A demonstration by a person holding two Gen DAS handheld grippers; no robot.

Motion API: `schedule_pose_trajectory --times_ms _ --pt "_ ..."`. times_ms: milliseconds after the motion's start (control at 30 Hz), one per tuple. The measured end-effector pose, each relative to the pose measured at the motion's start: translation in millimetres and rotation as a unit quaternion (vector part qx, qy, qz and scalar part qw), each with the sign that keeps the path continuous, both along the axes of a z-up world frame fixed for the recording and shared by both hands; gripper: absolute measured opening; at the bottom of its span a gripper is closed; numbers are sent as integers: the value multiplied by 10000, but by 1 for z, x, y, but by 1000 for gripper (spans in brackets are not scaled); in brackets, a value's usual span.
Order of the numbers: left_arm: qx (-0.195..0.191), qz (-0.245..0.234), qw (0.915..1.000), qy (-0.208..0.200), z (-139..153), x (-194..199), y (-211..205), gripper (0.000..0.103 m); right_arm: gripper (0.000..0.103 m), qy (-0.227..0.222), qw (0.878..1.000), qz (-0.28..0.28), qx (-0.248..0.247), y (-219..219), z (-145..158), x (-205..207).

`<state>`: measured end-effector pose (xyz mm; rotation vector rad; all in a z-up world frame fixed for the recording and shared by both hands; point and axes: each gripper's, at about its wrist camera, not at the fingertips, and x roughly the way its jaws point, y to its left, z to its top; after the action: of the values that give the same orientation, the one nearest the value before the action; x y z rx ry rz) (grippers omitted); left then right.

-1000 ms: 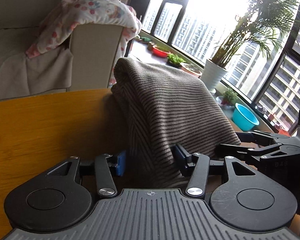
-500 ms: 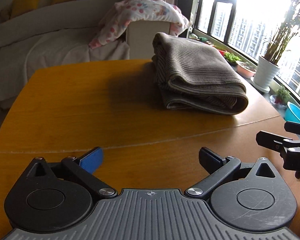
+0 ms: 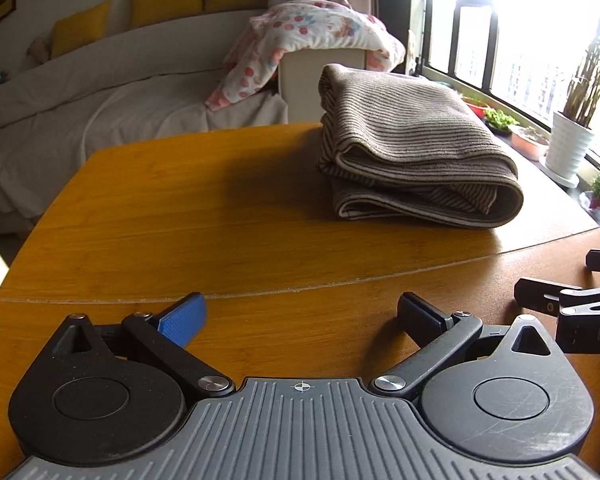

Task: Fold clothes

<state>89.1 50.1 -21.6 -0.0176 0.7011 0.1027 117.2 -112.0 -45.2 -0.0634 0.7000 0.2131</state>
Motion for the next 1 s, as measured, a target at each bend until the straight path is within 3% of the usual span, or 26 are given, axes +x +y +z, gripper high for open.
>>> schedule_pose_trajectory --times_ms 1000 --pt "-17 -27 10000 18 1 -13 2 103 103 2 10000 -29 1 -1 0 0"
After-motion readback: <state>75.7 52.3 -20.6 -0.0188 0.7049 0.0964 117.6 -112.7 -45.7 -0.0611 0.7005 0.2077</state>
